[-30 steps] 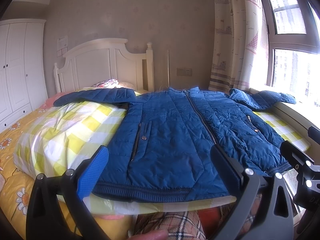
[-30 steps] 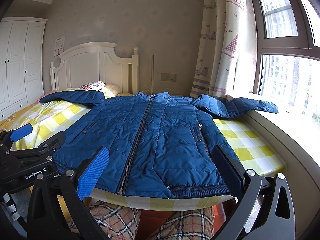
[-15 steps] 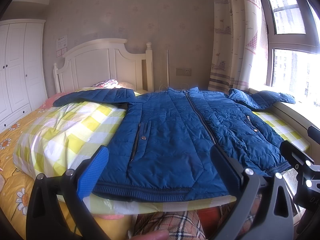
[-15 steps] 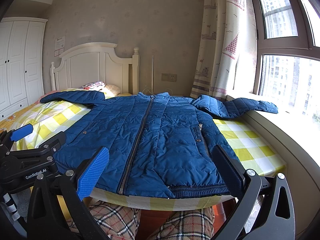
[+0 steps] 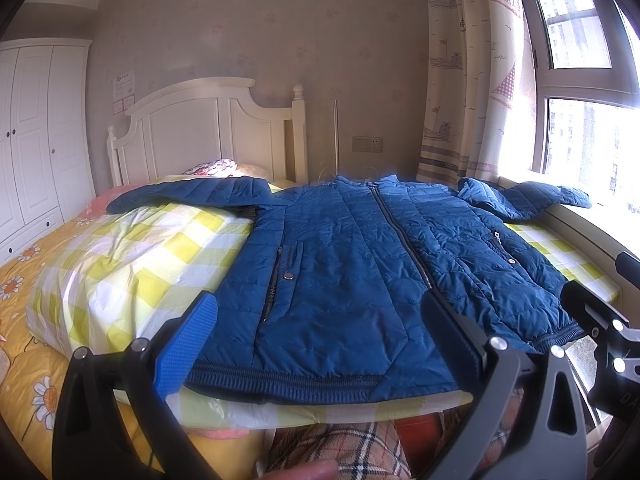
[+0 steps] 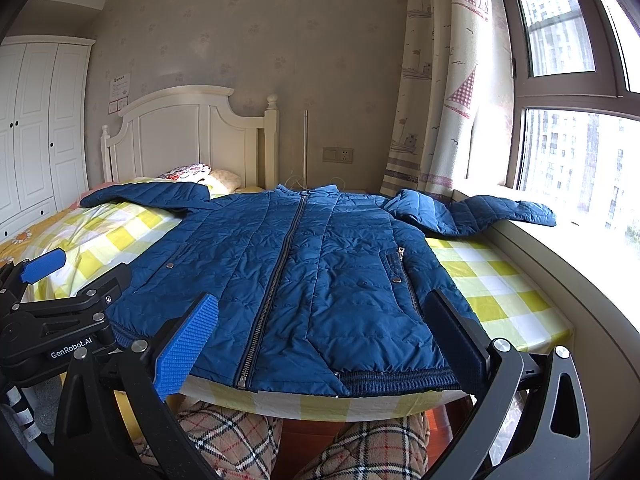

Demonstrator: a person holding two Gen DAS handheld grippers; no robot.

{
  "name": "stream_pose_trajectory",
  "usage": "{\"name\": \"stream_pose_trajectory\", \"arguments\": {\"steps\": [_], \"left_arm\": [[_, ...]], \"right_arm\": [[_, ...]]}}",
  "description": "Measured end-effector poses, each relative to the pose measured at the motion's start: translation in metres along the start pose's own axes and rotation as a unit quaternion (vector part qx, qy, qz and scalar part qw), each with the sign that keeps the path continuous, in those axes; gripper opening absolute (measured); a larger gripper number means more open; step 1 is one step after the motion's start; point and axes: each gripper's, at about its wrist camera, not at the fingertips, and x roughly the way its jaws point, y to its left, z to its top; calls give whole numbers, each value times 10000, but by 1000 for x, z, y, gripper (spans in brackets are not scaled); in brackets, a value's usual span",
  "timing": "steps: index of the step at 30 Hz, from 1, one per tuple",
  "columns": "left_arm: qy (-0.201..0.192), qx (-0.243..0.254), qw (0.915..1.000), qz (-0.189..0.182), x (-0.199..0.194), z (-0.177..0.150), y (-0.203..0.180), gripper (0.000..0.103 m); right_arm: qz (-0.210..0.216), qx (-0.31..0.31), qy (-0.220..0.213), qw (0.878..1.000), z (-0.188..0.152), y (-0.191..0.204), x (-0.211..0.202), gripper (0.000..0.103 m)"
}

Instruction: Fold large clothes

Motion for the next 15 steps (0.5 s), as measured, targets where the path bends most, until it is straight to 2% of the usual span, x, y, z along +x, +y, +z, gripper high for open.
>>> {"name": "stream_pose_trajectory", "arguments": {"steps": [15], "left_arm": [[-19,-12,10000,-4,-2,3,1,101]], "right_arm": [[8,6,6,10000,1,-2,0,99]]}}
